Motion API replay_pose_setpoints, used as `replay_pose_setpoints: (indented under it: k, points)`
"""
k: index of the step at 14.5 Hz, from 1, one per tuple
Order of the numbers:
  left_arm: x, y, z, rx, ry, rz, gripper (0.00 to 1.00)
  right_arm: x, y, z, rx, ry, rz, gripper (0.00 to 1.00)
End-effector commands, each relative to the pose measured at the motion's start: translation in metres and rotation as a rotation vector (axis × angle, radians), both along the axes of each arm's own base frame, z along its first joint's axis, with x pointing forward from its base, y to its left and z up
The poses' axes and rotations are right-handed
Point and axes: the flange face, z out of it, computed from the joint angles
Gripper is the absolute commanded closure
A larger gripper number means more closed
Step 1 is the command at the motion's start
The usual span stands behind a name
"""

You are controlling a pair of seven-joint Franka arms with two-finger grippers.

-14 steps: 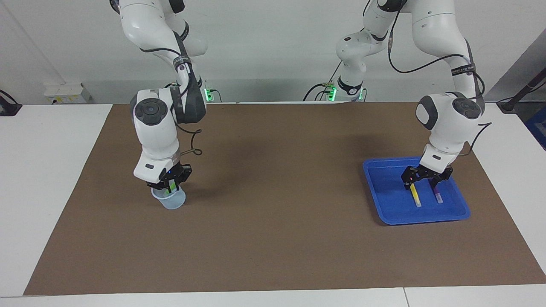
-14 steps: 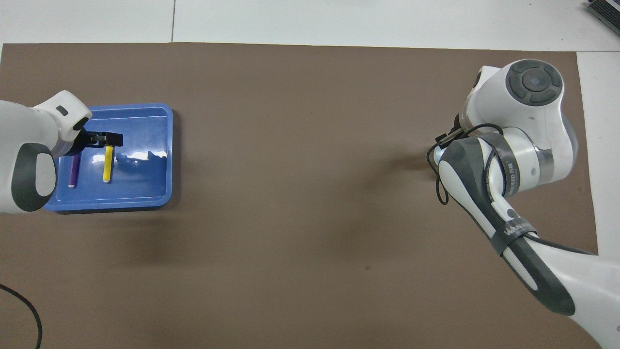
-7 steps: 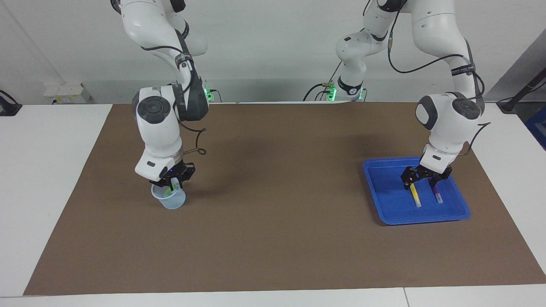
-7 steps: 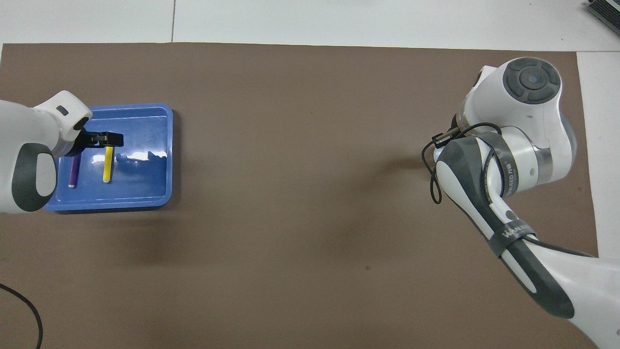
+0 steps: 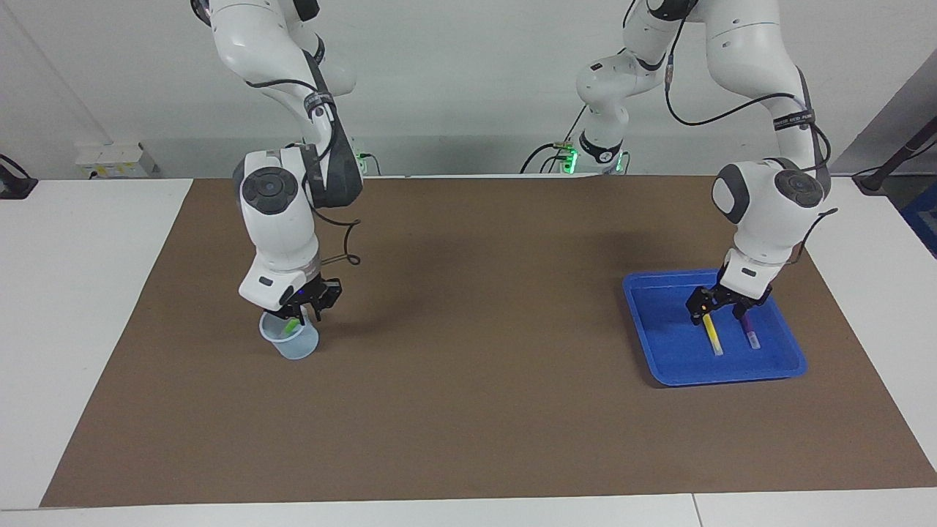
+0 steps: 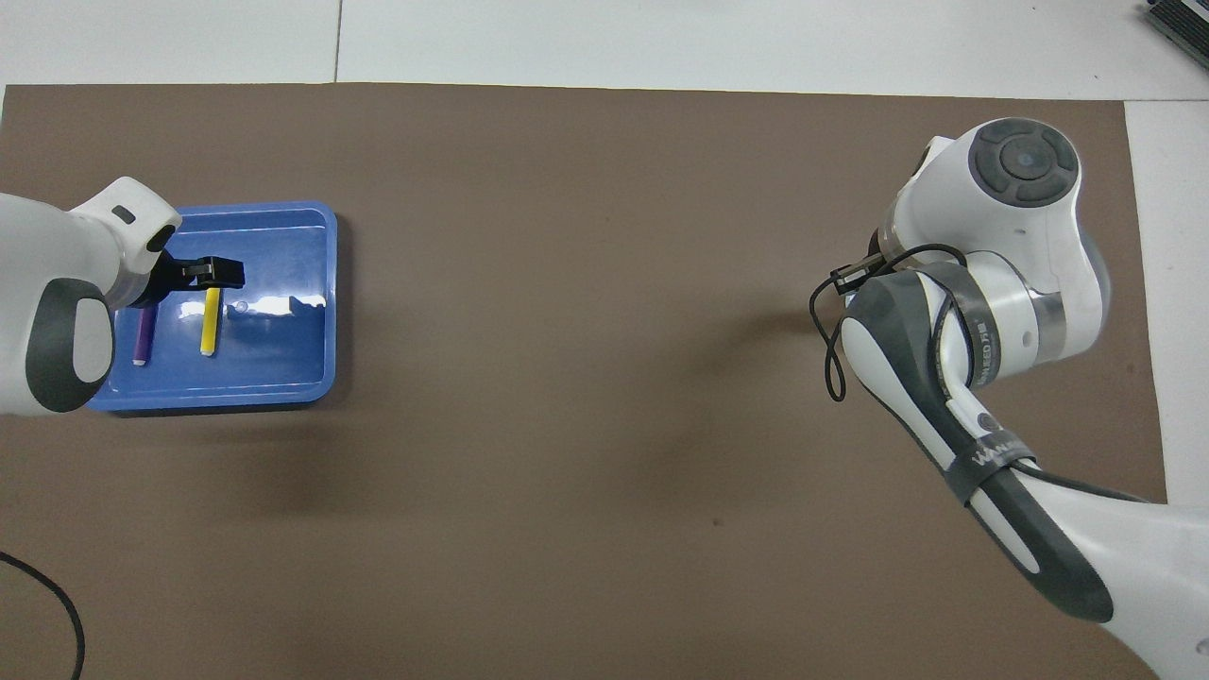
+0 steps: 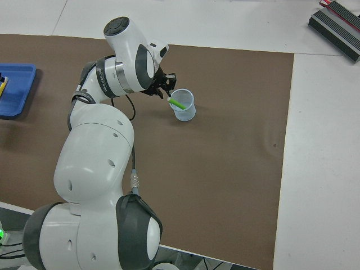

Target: Right arm passes pens to left for tray arrangement

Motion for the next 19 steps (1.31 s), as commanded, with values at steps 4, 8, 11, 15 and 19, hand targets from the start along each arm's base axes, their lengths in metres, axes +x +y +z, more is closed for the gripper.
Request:
replay_pose_setpoints:
  k: [4,8,11,15,19]
  points:
    - [-0.006,-0.002,0.006,0.003,0.012,0.02,0.01,-0.009,-0.005,0.002,0.01,0.021,-0.005,0.67]
    - [-0.007,-0.003,0.006,0.003,0.014,0.02,0.01,-0.01,-0.008,0.001,0.002,0.023,-0.003,0.67]
    - [-0.006,-0.005,0.006,0.0,0.013,0.027,0.01,-0.011,-0.009,0.002,-0.005,0.026,-0.001,0.67]
    - [-0.007,-0.008,0.006,-0.001,0.019,0.028,0.01,-0.013,-0.012,0.003,-0.011,0.042,0.015,0.67]
    - [-0.007,-0.013,0.005,-0.043,0.028,0.056,0.01,-0.012,-0.018,0.002,-0.025,0.045,0.018,0.67]
